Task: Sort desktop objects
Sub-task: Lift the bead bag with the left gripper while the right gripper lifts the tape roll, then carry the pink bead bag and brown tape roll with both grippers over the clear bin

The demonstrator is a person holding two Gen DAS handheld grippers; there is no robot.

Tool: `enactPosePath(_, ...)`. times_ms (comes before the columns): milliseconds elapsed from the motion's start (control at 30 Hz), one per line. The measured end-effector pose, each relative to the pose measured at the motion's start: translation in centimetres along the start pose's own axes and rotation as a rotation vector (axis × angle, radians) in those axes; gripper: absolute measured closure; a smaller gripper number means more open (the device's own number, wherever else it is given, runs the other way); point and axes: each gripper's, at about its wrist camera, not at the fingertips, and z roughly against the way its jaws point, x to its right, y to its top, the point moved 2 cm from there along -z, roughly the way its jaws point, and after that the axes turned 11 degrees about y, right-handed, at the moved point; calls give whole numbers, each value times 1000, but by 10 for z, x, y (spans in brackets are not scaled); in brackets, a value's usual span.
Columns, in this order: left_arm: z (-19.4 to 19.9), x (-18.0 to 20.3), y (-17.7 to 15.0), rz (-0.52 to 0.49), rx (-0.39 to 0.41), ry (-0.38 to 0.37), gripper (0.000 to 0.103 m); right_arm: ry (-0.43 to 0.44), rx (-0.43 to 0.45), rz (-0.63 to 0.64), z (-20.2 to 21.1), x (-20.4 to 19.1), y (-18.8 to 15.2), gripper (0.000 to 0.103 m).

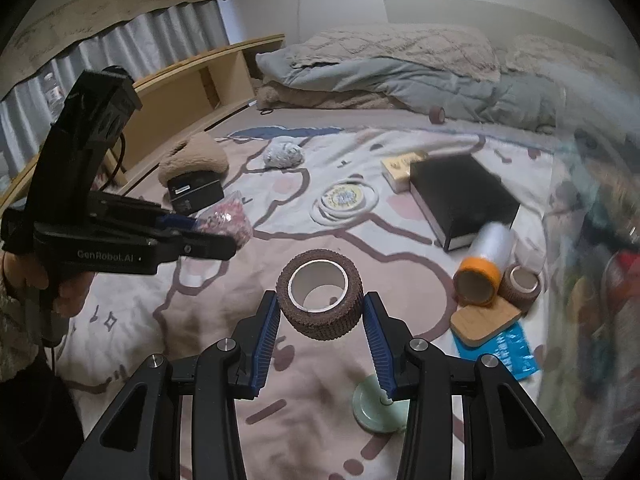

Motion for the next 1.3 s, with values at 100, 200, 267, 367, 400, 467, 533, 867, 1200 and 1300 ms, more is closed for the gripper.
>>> enactPosePath(100, 15, -2, 5, 13, 30, -13, 72, -24, 6, 30, 13, -10, 10, 60)
enactPosePath(200, 30, -3, 9, 16, 63, -12, 72, -62, 12, 51, 26, -17, 20, 60)
enactPosePath(267, 41, -4, 11, 17, 86, -14, 72, -96, 12, 65, 34, -21, 26, 60)
enactPosePath(367, 52, -4, 14, 13, 111, -17, 72, -134, 10, 80, 45, -26, 34, 60)
enactPosePath(400, 55, -4, 15, 11, 120, -17, 72, -145, 10, 86, 48, -28, 36, 60)
enactPosePath(467, 62, -3, 18, 8, 136, -22, 72, -163, 10, 96, 54, -32, 41, 60)
enactPosePath(533, 70, -2, 22, 9, 161, -30, 72, -175, 12, 100, 60, -35, 45, 60)
enactPosePath(867, 105, 15, 42, -9, 261, -61, 72, -242, 65, 71, 107, -42, 72, 60)
enactPosePath(1200, 130, 42, 59, -28, 333, -125, 72, -333, 188, 0, 179, -48, 99, 60)
enactPosePath(1300, 138, 51, 64, -34, 356, -142, 72, -383, 233, -12, 200, -49, 105, 60)
